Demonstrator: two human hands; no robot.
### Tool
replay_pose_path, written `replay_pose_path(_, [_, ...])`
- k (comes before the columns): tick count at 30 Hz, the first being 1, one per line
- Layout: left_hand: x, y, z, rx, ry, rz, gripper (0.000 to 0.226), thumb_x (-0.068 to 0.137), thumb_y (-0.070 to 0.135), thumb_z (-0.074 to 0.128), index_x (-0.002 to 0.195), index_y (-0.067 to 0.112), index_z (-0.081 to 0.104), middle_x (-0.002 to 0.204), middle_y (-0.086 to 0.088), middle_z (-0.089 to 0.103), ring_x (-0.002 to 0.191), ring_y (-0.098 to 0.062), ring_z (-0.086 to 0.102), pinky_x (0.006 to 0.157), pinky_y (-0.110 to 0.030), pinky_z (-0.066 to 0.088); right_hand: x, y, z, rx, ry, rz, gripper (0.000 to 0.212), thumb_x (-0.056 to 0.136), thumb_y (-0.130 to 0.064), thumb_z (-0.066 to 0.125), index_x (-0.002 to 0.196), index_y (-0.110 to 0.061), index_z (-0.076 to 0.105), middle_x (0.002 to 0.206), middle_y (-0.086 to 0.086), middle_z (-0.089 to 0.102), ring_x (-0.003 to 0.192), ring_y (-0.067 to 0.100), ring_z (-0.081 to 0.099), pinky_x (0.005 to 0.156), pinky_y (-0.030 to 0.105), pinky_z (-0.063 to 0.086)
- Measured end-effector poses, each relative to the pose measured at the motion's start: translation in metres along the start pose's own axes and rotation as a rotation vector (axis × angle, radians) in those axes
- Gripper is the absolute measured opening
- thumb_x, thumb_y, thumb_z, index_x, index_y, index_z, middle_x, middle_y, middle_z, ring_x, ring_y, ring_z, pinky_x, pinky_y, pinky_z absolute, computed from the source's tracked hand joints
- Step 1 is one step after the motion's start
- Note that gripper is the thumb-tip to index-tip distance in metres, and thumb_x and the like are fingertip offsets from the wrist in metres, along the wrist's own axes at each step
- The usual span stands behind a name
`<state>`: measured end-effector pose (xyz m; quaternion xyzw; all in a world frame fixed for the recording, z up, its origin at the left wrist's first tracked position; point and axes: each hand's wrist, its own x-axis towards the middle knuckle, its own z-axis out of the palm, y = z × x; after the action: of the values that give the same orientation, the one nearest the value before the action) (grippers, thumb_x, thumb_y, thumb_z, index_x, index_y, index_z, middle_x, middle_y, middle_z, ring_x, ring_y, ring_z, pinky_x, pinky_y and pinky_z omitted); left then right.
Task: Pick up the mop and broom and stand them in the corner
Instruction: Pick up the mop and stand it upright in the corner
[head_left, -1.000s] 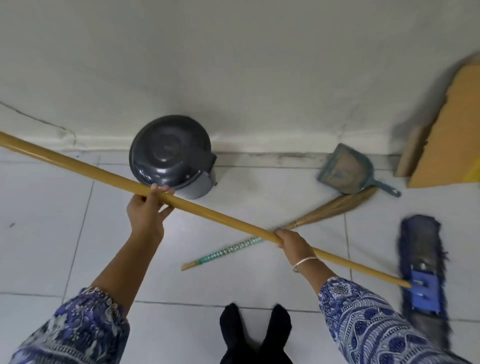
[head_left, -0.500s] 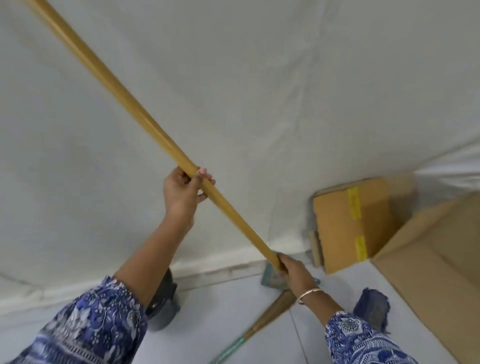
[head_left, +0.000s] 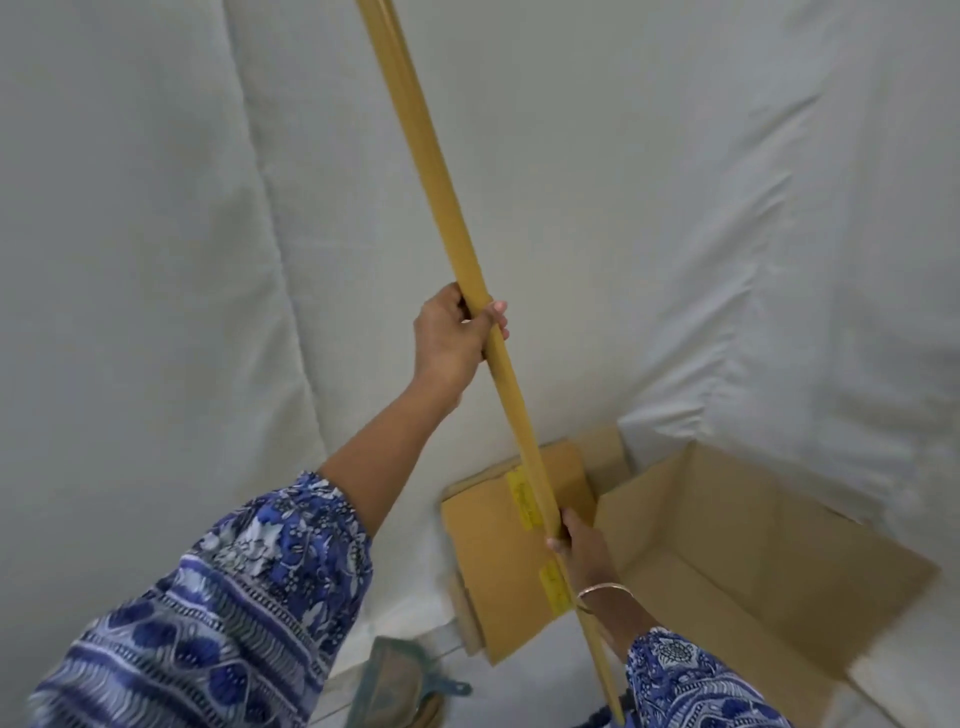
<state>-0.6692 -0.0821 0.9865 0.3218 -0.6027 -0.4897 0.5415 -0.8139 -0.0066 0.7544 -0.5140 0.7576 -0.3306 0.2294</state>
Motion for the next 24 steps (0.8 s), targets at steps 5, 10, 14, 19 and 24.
replay_pose_path(5, [0.031, 0.0, 0.123, 0.057, -0.092, 0.03, 0.008, 0.086, 0.012, 0.06, 0.09, 0.007, 0.056, 0.079, -0.009, 0.064, 0.07, -0.023, 0.065, 0.069, -0.035, 0.058, 0.036, 0.058, -0.079, 0.025, 0.093, 0.017, 0.027, 0.084, -0.006, 0.057, 0.111, -0.002, 0.053, 0.092, 0.018, 0.067, 0.086, 0.031, 0.062, 0.077, 0.04, 0.051])
replay_pose_path(10, [0.074, -0.024, 0.214, 0.103, -0.09, 0.048, 0.015, 0.086, 0.013, 0.06, 0.096, 0.003, 0.057, 0.077, -0.007, 0.064, 0.069, -0.023, 0.065, 0.07, -0.035, 0.06, 0.093, 0.114, -0.124, 0.058, 0.094, 0.011, 0.028, 0.086, -0.008, 0.056, 0.113, -0.004, 0.052, 0.096, 0.014, 0.068, 0.09, 0.027, 0.064, 0.076, 0.034, 0.052])
replay_pose_path(14, [0.113, -0.05, 0.272, 0.131, -0.077, 0.056, 0.016, 0.086, 0.012, 0.06, 0.098, 0.002, 0.057, 0.078, -0.007, 0.064, 0.072, -0.024, 0.066, 0.073, -0.037, 0.059, 0.146, 0.153, -0.15, 0.108, 0.109, 0.004, 0.028, 0.087, -0.008, 0.054, 0.114, -0.002, 0.053, 0.091, 0.006, 0.063, 0.084, 0.02, 0.059, 0.064, 0.019, 0.049])
replay_pose_path(19, [0.16, -0.068, 0.339, 0.173, -0.069, 0.062, 0.012, 0.084, 0.012, 0.061, 0.092, 0.005, 0.055, 0.079, -0.008, 0.064, 0.074, -0.026, 0.066, 0.078, -0.042, 0.06, 0.211, 0.187, -0.19, 0.145, 0.094, -0.029, 0.023, 0.087, -0.003, 0.051, 0.11, -0.003, 0.052, 0.09, 0.014, 0.063, 0.079, 0.017, 0.054, 0.064, 0.022, 0.041])
replay_pose_path(24, [0.211, -0.092, 0.388, 0.195, -0.049, 0.051, 0.014, 0.084, 0.012, 0.061, 0.094, 0.005, 0.053, 0.094, -0.018, 0.065, 0.079, -0.027, 0.065, 0.081, -0.046, 0.058, 0.284, 0.213, -0.211, 0.186, 0.046, -0.006, 0.017, 0.085, -0.002, 0.053, 0.103, -0.002, 0.053, 0.083, 0.006, 0.057, 0.081, 0.02, 0.056, 0.07, 0.03, 0.042])
